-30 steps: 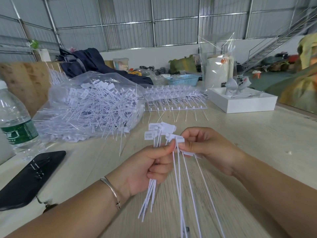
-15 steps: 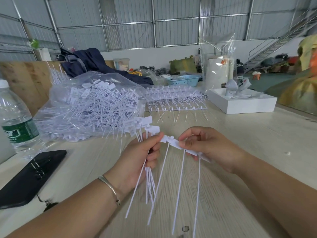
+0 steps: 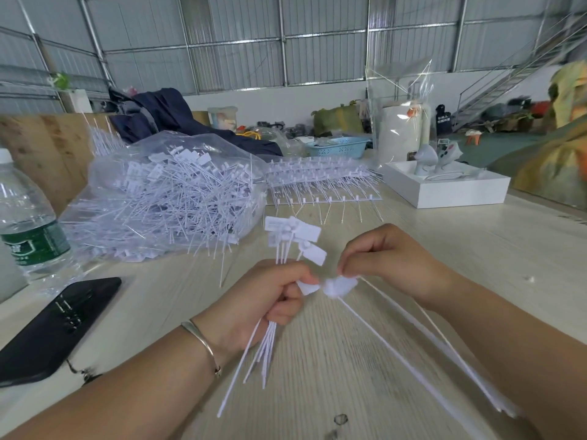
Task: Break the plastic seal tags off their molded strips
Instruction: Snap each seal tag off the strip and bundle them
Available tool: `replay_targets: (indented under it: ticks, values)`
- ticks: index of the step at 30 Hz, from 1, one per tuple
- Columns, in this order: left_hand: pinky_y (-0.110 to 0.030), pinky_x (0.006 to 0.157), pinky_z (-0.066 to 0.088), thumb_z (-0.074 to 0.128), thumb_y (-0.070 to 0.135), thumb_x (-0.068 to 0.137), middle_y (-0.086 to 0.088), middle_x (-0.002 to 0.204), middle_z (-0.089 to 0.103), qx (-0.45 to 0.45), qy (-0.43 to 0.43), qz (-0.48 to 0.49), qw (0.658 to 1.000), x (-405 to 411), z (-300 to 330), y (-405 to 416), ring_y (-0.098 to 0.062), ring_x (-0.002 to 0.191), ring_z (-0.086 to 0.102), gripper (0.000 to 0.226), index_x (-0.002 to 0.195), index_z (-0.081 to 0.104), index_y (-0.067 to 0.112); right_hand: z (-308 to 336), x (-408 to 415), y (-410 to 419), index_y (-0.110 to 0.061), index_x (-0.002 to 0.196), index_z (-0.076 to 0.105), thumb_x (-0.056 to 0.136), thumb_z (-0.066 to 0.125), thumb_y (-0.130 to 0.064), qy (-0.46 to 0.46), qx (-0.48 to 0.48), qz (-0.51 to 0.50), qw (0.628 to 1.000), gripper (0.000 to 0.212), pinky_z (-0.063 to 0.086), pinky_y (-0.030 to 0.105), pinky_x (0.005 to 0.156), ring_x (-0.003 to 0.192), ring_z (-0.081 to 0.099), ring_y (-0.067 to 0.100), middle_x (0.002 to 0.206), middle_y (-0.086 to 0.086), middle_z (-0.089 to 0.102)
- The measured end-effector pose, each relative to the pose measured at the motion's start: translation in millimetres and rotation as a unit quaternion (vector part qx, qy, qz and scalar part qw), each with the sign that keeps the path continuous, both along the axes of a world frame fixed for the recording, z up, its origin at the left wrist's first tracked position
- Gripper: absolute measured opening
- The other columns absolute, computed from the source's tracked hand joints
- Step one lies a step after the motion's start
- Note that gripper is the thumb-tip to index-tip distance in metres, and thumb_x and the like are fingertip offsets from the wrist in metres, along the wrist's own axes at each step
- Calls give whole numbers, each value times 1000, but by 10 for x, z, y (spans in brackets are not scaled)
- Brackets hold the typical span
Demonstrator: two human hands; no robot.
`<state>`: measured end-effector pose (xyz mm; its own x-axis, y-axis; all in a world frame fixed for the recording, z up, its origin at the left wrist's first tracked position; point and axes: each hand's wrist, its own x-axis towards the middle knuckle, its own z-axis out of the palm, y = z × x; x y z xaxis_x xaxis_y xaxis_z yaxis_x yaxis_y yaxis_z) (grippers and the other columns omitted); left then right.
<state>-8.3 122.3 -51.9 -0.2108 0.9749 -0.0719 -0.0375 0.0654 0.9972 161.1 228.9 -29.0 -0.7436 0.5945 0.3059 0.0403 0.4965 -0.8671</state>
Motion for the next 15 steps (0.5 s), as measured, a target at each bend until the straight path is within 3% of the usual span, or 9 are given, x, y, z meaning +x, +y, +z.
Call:
replay_targets:
  ticks: [3,7,9,12,13,15]
  values:
    - [-14,38,13,61,13,64,-1,55,16,-13,19,-9,1000,-25,17,-15,-11,38,14,26,56,37,18,25,66,26,-6,57,70,59,62,-11,-29,-7,10,999,10,42,21,63,62,52,14,61,16,59]
    - [-15,33,13,76,2,62,5,58,17,25,-81,-10,996,-99,17,-6,-4,38,17,43,60,39,24,37,119,103,-4,73,73,74,64,-6,6,-22,-20,1000,9,33,15,56,55,44,6,58,2,55]
    - [-14,32,13,76,-4,62,8,54,22,36,-107,-7,994,-87,1,12,-2,38,19,52,64,34,26,34,93,95,-2,79,70,68,55,-13,17,-33,-26,999,22,27,19,53,55,35,10,58,5,43]
    - [-14,31,13,76,20,70,8,55,19,18,-99,12,995,-49,-5,27,-3,39,17,46,64,31,28,38,60,57,-3,80,62,65,48,-9,32,-49,-30,998,21,30,18,52,55,35,10,65,10,41]
    - [-14,31,13,73,34,73,8,56,19,1,-93,14,996,-38,0,21,-3,39,16,42,64,32,27,35,51,52,-4,79,61,70,50,-3,35,-47,-28,998,14,31,17,52,55,36,9,65,9,42]
    - [-14,30,16,61,55,78,6,56,25,-36,-89,12,995,-28,-4,9,-4,38,18,42,63,36,24,14,38,61,-3,78,60,79,47,14,38,-37,-17,998,22,33,15,52,54,39,8,65,8,46]
